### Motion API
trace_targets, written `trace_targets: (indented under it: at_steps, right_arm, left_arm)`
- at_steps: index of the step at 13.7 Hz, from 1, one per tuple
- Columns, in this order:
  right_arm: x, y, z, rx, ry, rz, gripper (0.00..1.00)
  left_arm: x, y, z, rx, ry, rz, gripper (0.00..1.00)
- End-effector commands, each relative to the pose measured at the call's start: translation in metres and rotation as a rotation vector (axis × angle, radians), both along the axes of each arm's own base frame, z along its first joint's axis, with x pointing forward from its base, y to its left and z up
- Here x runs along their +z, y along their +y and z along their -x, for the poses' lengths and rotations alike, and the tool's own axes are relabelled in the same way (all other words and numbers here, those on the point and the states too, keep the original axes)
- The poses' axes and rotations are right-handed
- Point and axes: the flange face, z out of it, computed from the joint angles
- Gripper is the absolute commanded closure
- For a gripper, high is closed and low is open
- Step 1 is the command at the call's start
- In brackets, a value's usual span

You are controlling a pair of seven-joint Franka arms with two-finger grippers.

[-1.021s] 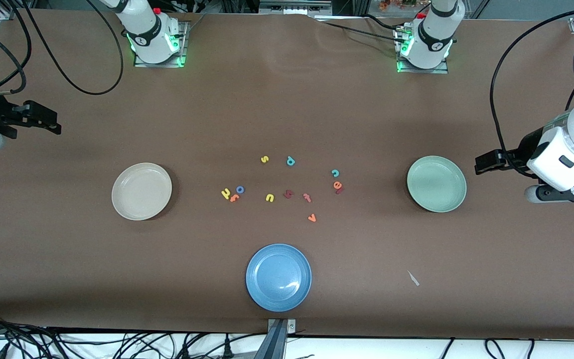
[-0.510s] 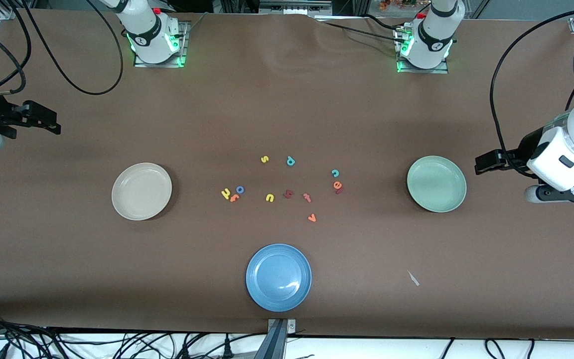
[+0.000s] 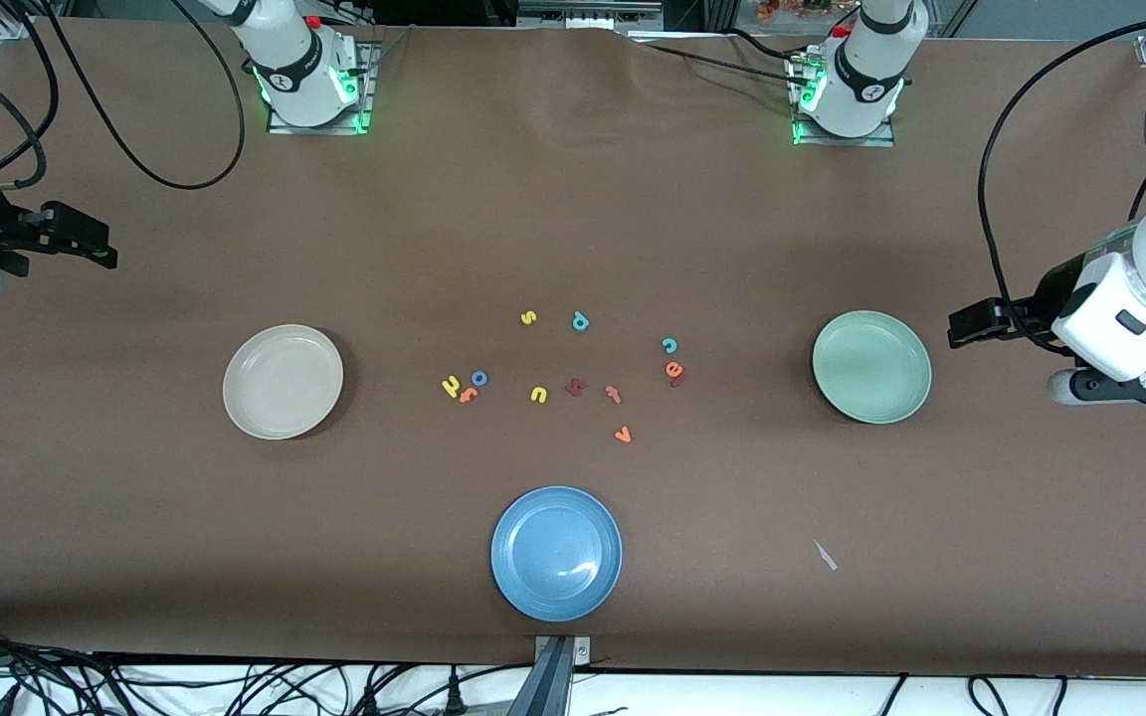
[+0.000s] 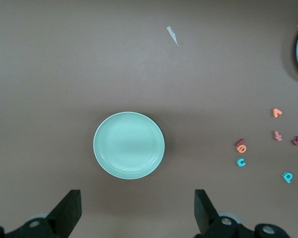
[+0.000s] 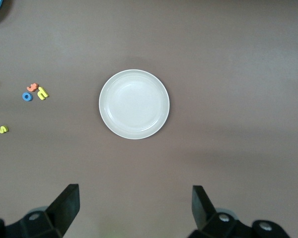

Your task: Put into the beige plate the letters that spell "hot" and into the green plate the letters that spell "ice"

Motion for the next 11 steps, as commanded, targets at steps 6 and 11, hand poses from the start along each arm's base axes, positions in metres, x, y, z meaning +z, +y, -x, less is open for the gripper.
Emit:
trace_targets:
  at_steps: [6,11]
  right_arm:
    - [-0.0017,-0.0084,-0.0005,-0.023,0.013,0.013,0.0]
    - [-0.0009,-0.0058,-0.0008,-0.021,0.01,0.005,0.0]
  left_arm:
    - [0.0057,0.0009,0.001,-0.015,-0.013,-0.024,0.0]
    - [0.0051,0.0001,0.0011,-0.017,-0.012,-0.024,0.0]
